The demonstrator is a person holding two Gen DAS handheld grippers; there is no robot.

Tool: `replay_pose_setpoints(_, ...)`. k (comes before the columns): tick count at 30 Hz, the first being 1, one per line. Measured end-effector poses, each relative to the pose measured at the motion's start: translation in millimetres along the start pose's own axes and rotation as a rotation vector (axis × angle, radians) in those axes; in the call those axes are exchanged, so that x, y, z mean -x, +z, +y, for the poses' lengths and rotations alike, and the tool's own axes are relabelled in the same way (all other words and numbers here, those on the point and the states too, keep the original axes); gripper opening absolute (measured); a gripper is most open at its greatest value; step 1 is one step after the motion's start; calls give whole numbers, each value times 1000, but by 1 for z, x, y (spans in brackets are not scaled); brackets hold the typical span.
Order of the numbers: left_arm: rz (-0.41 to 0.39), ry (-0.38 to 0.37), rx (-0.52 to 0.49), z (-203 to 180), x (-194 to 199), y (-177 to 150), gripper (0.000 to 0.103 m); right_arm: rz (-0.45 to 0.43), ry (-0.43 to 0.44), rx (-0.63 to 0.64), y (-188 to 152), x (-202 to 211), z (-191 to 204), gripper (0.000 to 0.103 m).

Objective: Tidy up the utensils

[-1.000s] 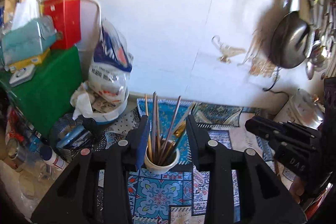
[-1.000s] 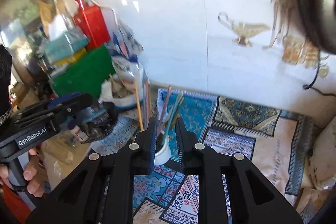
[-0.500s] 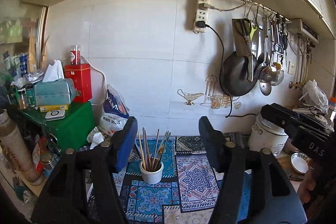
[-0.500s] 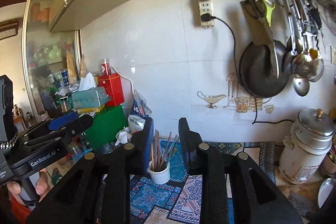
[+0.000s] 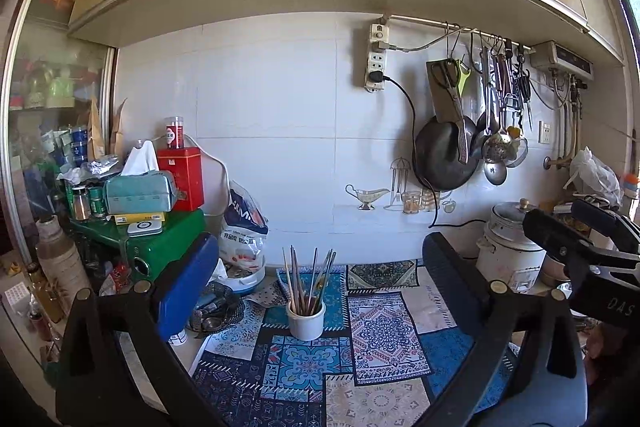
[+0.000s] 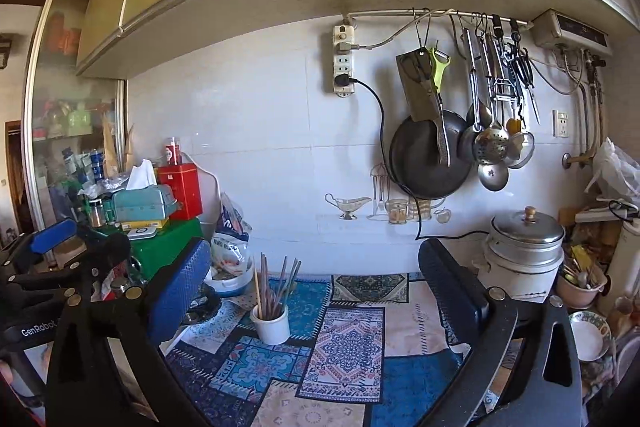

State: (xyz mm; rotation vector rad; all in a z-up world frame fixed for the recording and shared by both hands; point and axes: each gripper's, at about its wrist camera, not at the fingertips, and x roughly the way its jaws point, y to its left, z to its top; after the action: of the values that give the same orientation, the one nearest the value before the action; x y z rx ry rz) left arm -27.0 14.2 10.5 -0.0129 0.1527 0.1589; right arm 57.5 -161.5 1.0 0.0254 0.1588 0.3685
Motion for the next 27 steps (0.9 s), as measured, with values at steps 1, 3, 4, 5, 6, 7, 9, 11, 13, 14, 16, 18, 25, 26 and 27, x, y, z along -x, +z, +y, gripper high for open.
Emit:
replay_pose_setpoints(1,-1,-4,1,0,1,0,102,-1,1,3,0,2,0,103)
replay_pose_setpoints(3,-3,-7,2,-1,2,-1,102,-7,-4,6,0,5,1,103)
replay_pose_setpoints(4,-4,-7,1,-1,3,-1,102,-9,-5,5,-1,6,1,103)
replay_pose_setpoints(5,-5,-8,1,-1,2,0,102,-9,-8,3,1,5,0,103)
replay_pose_setpoints(6,-5,-10,2,-1,2,0,102,-9,-8,2,-1,7,1,103)
replay_pose_setpoints(7,-3,-13,3,0,0,0,102,-9,-8,0,0,7,0,103)
replay_pose_setpoints(9,0,-18,4,-1,-1,-1,102,-8,-10,-2,-1,6,0,103)
replay_pose_setpoints(11,3,-19,4,-1,-4,-1,102,-7,-11,-5,-1,6,-1,103)
replay_pose_setpoints(13,9,-19,5,-2,-7,-2,102,-3,-11,-6,-1,5,-2,103)
replay_pose_setpoints(14,12,-21,6,-1,-7,-2,102,-1,-11,-5,-1,4,-3,103)
replay_pose_setpoints(16,19,-22,7,-2,-9,-3,102,3,-17,1,-2,3,-3,103)
replay_pose_setpoints(18,26,-24,4,-4,-11,-4,102,8,-23,8,-3,2,-3,103)
replay_pose_setpoints(25,33,-19,-6,-8,-15,-7,102,31,-24,14,-5,0,-5,103)
replay_pose_setpoints(26,34,-18,-6,-8,-16,-6,102,31,-26,17,-5,0,-5,103)
replay_pose_setpoints(27,33,-19,-6,-8,-16,-6,102,31,-27,18,-4,0,-5,103)
